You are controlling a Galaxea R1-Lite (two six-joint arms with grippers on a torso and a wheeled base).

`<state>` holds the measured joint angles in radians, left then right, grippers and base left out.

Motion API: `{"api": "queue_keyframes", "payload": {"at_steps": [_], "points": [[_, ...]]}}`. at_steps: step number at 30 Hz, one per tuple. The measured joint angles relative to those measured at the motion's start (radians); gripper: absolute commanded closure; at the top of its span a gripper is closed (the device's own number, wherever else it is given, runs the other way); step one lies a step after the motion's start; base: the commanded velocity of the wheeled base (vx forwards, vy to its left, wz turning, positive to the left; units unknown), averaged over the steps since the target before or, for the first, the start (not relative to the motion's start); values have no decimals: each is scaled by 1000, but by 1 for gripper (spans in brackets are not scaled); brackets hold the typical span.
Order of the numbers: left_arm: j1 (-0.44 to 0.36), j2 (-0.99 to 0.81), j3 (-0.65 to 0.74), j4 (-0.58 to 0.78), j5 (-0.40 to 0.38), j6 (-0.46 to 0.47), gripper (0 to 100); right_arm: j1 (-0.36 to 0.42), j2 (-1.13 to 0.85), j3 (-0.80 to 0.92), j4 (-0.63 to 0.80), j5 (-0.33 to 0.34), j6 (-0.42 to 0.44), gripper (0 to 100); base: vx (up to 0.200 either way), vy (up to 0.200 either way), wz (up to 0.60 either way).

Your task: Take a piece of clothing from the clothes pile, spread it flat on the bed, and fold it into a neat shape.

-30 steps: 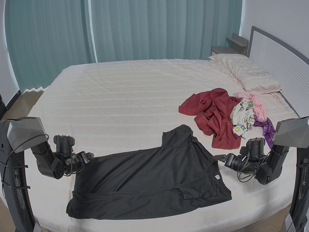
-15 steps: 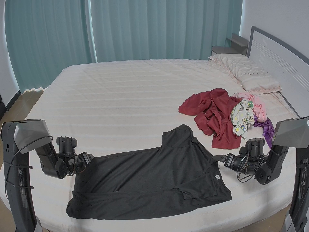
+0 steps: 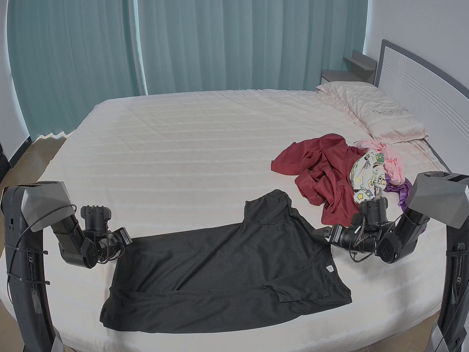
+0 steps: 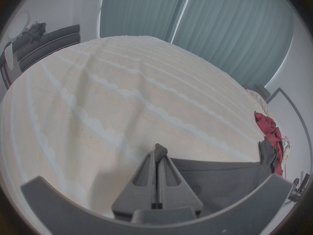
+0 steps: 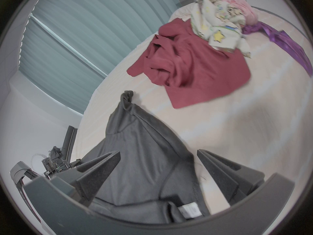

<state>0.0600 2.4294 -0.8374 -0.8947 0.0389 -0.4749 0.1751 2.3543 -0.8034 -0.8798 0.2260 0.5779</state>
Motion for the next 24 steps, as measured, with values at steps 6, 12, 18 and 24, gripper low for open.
{"api": "queue_keyframes", "payload": {"at_steps": [6, 12, 18, 24], "points": [[9, -12, -21, -3, -3, -74, 100, 40, 29, -214, 125, -19, -15, 0, 0, 0, 0], [11, -28, -44, -5, -16, -145, 100, 69, 81, -378, 175, -36, -81, 0, 0, 0, 0], [9, -46, -47, -4, -55, -198, 100, 84, 126, -503, 257, -40, -179, 0, 0, 0, 0], [4, -59, -40, 2, -68, -211, 100, 96, 186, -591, 273, -51, -332, 0, 0, 0, 0]]}}
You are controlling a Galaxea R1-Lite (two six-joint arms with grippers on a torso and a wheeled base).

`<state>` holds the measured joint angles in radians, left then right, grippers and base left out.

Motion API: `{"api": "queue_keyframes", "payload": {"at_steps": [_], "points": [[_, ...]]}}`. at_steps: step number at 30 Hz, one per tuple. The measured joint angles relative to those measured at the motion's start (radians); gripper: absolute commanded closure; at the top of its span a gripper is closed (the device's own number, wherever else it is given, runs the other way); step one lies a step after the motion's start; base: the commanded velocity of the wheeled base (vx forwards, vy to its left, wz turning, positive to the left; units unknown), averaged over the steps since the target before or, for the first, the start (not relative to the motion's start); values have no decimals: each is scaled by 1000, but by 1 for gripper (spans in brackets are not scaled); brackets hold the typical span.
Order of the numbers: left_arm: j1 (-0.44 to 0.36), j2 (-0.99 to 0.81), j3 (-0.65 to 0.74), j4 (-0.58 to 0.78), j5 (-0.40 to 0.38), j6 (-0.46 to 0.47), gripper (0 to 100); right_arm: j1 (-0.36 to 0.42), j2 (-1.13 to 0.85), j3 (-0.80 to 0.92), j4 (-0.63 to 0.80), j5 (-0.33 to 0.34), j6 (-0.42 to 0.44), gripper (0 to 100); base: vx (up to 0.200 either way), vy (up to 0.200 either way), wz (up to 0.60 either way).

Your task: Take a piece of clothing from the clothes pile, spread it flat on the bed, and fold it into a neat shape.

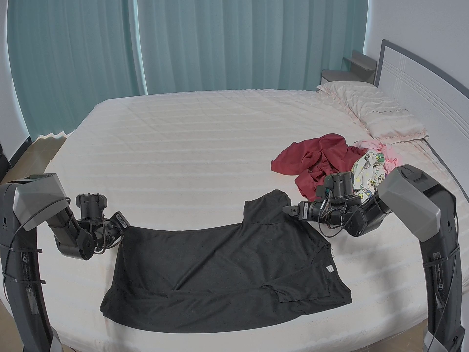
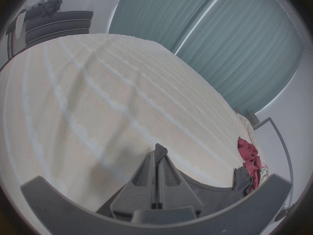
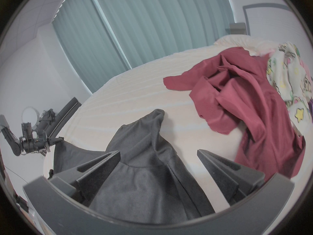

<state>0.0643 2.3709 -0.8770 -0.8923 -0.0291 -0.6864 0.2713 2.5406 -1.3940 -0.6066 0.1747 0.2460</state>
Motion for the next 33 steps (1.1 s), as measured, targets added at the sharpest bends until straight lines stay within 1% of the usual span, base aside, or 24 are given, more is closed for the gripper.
{"api": "queue_keyframes", "payload": {"at_steps": [4, 9, 12, 13, 16, 24, 26, 29, 33], "points": [[-6, -4, 7, 8, -4, -4, 100, 12, 41, -64, -2, -11, -26, 0, 0, 0, 0], [-11, -8, 11, 7, -3, -7, 100, 27, 77, -120, 2, -20, -30, 0, 0, 0, 0], [-12, -11, 12, 7, 3, -7, 100, 34, 103, -170, 7, -43, -30, 0, 0, 0, 0], [-12, -12, 13, 6, 4, -6, 100, 35, 111, -186, 9, -50, -31, 100, 0, 0, 0], [-11, -14, 16, 4, 8, -6, 100, 40, 140, -231, 23, -74, -30, 100, 0, 0, 0], [-9, -16, 18, -2, 14, -3, 100, 35, 158, -254, 19, -87, -23, 100, 0, 0, 0], [-8, -16, 18, -7, 16, -2, 100, 27, 151, -252, 9, -101, -22, 100, 0, 0, 0], [-5, -16, 19, -11, 38, -1, 100, 14, 139, -250, -32, -147, -21, 100, 0, 0, 0], [1, -16, 20, -14, 59, -2, 100, -6, 114, -234, -61, -161, -22, 100, 0, 0, 0]]}}
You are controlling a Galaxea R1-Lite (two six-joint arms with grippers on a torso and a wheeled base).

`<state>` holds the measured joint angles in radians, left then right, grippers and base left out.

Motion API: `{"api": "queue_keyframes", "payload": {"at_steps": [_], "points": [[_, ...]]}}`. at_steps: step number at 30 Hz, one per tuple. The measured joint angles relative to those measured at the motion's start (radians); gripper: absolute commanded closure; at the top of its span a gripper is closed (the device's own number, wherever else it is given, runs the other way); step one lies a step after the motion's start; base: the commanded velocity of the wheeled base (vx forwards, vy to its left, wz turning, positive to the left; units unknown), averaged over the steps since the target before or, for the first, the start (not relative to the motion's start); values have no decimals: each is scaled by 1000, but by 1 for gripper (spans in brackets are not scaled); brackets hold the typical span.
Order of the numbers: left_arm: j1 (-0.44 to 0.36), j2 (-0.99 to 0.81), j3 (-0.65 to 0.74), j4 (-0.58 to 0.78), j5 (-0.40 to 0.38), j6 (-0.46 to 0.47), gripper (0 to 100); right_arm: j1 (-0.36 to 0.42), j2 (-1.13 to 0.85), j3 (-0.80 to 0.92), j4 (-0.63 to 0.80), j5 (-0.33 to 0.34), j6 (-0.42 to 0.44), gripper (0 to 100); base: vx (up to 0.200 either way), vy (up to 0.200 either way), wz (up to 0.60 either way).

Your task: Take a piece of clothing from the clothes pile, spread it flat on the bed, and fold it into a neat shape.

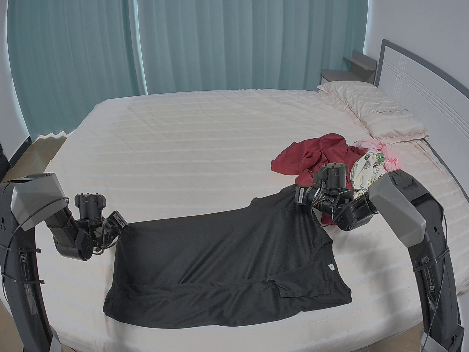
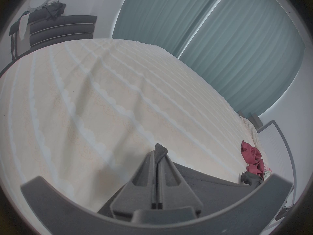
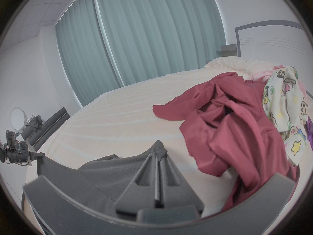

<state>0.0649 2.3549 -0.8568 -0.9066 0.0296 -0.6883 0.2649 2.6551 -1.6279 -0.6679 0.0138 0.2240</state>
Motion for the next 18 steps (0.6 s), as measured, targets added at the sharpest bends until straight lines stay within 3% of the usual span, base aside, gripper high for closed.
{"api": "queue_keyframes", "payload": {"at_steps": [18], "points": [[9, -8, 26, -55, 7, 5, 100, -9, -52, 103, -59, 0, 0, 100, 0, 0, 0]]}}
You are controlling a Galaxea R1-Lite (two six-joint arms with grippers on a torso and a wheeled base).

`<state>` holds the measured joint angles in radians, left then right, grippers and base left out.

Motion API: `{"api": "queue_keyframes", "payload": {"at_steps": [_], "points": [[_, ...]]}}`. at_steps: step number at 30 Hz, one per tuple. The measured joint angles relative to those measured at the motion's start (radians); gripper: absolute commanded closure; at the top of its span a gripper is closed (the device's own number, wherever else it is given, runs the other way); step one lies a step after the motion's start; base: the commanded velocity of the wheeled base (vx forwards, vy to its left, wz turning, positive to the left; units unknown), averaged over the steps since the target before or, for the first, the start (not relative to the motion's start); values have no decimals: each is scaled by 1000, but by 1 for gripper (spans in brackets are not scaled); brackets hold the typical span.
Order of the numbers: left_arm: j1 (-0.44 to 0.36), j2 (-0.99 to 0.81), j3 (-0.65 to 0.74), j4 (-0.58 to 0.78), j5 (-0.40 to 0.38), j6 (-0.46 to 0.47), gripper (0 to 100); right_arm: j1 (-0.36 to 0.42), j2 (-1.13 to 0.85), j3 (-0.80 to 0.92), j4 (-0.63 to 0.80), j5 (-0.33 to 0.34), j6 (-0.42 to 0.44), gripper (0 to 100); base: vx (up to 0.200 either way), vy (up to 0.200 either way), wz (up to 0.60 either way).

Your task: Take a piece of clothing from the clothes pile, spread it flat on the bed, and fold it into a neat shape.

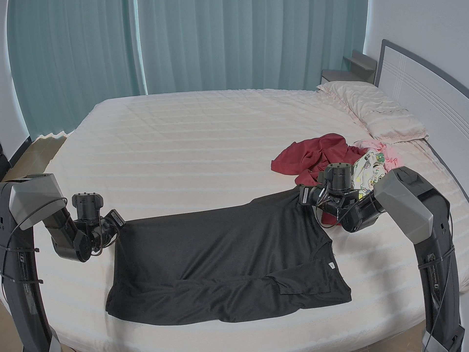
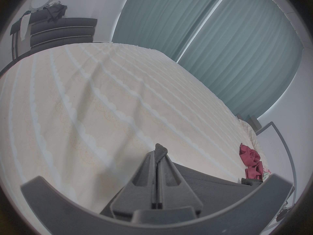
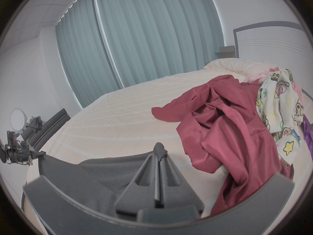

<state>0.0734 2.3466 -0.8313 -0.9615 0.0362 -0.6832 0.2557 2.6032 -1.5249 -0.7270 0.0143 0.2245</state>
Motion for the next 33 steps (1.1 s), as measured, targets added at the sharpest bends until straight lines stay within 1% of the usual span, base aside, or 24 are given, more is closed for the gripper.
{"api": "queue_keyframes", "payload": {"at_steps": [6, 11, 18, 20, 29, 33], "points": [[-2, -33, 33, 1, -5, 15, 100, -2, -61, 111, -1, 23, 2, 100, 0, 0, 0], [-6, -55, 66, 1, -6, 83, 100, -6, -133, 245, -1, 58, 2, 100, 0, 0, 0], [-13, -90, 104, 9, -6, 140, 100, -9, -226, 395, -1, 76, 1, 100, 0, 0, 0], [-13, -104, 125, 10, -6, 164, 100, -9, -249, 430, -2, 81, 0, 100, 0, 0, 0], [-16, -164, 295, 11, -6, 337, 100, -3, -323, 597, -2, 93, -2, 100, 0, 0, 0], [-20, -171, 348, 12, -2, 382, 100, 6, -345, 678, -2, 93, -5, 100, 0, 0, 0]]}}
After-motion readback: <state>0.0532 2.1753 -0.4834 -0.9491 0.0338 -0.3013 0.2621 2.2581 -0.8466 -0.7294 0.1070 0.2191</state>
